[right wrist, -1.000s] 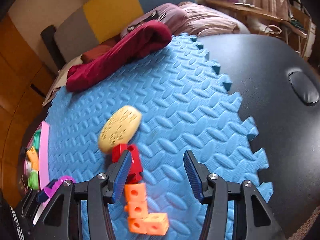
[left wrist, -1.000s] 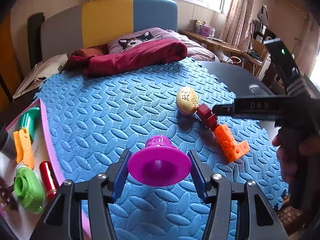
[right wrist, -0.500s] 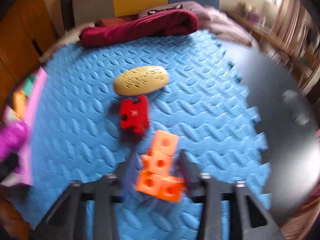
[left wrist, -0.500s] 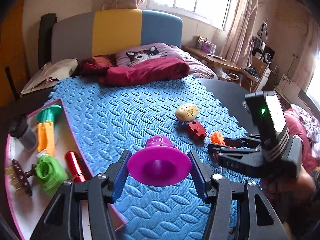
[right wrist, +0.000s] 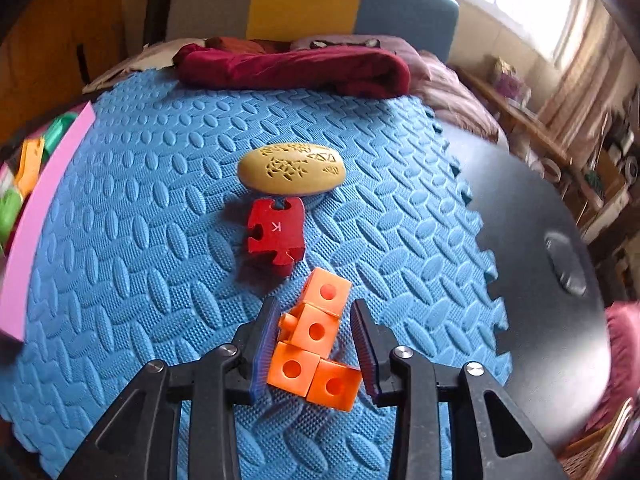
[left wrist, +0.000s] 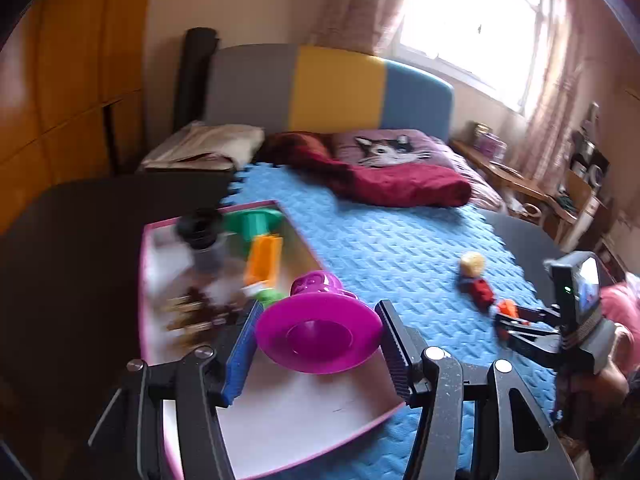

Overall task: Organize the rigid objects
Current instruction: 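Carry the purple toy into the tray with the left tool while the right tool holds the orange cubes, then open the left tool to release the purple toy and withdraw it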

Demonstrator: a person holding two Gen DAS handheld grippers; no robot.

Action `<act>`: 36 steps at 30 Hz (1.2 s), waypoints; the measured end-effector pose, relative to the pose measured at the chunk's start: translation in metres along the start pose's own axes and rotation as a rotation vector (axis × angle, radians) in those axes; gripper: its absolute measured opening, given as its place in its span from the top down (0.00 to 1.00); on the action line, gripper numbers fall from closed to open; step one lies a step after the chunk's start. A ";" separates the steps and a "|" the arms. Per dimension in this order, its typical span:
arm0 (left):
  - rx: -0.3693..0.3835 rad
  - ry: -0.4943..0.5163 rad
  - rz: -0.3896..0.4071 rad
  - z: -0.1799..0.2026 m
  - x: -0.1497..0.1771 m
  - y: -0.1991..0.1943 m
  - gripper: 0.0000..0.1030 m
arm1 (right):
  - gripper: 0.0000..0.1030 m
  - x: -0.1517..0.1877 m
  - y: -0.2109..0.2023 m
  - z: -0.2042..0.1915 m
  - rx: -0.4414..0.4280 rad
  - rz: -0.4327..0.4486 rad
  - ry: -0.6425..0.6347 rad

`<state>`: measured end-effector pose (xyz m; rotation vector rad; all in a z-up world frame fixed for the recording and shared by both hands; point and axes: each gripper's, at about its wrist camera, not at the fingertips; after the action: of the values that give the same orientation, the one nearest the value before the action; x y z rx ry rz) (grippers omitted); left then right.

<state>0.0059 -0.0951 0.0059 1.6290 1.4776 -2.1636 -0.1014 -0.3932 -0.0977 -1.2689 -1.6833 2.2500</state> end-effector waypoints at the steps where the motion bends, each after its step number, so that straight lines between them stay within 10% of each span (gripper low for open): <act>1: -0.019 -0.016 -0.005 -0.009 0.004 -0.002 0.44 | 0.65 0.001 0.000 -0.002 0.011 0.009 -0.016; 20: -0.103 -0.114 -0.214 -0.047 0.045 0.053 0.44 | 0.64 -0.001 0.003 0.003 0.001 0.004 0.038; 36: -0.160 -0.103 -0.188 -0.059 0.037 0.070 0.42 | 0.64 0.002 0.000 -0.001 0.022 0.028 0.011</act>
<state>0.0694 -0.0741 -0.0667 1.3569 1.7836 -2.1177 -0.1023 -0.3909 -0.0989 -1.3049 -1.6428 2.2664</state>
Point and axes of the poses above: each gripper's, at about its wrist camera, not at the fingertips, and y roughly the way its jaws point, z to its right, x to its underside, and after that the axes turned 13 degrees about y, right-handed
